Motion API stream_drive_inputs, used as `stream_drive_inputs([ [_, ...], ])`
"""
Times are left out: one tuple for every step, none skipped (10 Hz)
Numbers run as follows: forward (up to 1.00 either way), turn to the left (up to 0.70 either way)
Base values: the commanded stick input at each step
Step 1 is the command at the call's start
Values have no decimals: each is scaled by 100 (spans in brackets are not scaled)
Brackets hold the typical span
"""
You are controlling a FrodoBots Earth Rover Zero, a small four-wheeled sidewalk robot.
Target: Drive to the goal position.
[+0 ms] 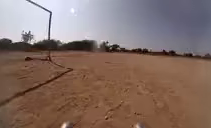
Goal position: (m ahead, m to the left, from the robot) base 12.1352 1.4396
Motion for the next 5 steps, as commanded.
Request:
stream_drive_inputs([
  [70, 0],
  [70, 0],
  [70, 0],
  [70, 0],
  [70, 0],
])
